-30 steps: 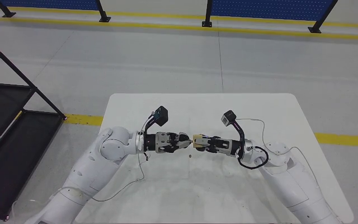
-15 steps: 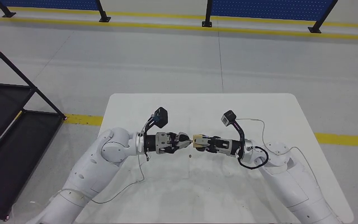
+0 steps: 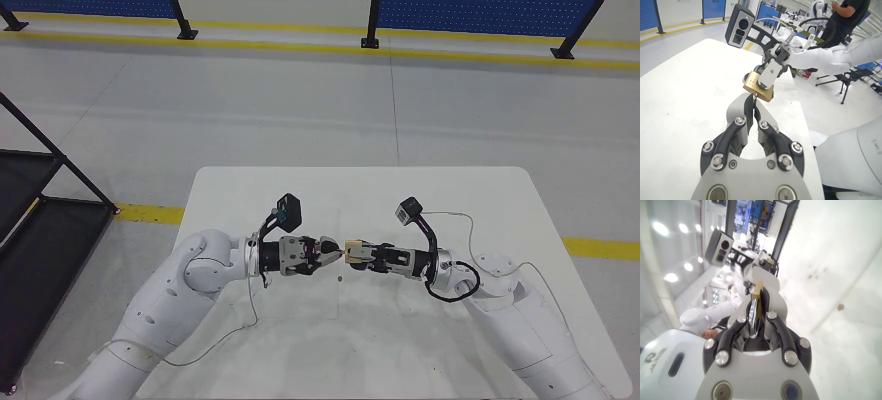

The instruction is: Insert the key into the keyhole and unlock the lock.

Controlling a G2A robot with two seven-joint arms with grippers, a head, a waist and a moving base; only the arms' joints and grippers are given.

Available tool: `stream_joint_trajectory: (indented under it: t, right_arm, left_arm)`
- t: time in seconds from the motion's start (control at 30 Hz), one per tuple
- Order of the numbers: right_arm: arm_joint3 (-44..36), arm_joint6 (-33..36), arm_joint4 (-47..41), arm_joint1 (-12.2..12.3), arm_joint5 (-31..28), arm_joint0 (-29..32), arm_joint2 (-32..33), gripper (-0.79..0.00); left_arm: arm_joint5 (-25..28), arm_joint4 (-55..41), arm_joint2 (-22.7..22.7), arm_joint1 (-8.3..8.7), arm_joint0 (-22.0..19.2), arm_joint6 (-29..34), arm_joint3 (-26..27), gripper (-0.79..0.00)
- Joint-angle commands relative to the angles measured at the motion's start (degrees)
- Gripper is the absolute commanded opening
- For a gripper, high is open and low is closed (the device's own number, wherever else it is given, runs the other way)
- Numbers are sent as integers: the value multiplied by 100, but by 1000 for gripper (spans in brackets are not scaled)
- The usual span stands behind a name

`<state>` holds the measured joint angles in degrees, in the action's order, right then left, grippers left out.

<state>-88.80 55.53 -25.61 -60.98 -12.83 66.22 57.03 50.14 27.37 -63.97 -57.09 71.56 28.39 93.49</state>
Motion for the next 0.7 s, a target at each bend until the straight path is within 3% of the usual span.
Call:
stream_joint_trajectory:
  t: [0.0, 0.67]
  right_arm:
    - [0, 0, 0, 0, 0, 0, 0, -785]
    - [0, 0, 0, 0, 0, 0, 0, -785]
  left_arm:
    - [29, 44, 1, -1, 8, -64, 8, -785]
    - [144, 587, -53, 2, 95, -569, 83, -785]
